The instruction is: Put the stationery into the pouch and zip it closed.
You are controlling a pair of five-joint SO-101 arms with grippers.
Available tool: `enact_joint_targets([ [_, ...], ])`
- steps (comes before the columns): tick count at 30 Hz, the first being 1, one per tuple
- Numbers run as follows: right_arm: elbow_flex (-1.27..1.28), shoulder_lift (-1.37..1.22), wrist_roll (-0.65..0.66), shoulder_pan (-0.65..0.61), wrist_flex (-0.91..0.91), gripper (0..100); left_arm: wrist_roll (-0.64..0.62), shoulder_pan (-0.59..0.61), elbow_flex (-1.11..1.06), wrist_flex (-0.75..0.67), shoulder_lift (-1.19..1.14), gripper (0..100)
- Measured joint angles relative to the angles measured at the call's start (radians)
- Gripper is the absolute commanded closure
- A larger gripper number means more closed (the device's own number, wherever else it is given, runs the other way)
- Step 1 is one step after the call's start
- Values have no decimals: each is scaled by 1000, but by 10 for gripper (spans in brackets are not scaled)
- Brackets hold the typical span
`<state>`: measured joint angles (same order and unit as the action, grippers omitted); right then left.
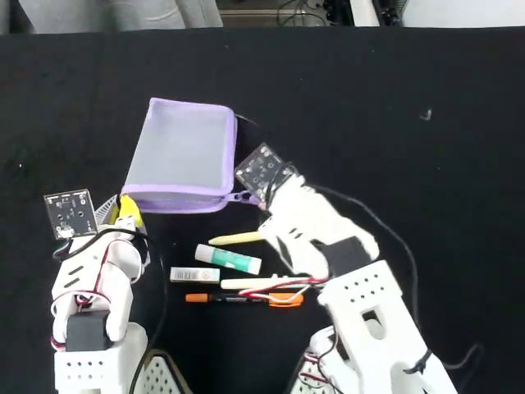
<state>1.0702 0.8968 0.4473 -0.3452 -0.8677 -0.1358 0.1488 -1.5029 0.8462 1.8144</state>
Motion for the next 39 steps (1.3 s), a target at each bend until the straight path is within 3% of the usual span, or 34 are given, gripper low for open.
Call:
enact_joint_targets([
  [16,-25,0,44,68,-35,988,-2,-5,0,0,0,970],
  [26,-31,0,46,77,-69,988,52,-66,-40,-92,0,969],
  [33,-38,0,46,80,-72,988,61,-64,-54,-92,5,767],
  [39,-38,0,46,80,-72,988,26,-64,-91,-130,2,768],
])
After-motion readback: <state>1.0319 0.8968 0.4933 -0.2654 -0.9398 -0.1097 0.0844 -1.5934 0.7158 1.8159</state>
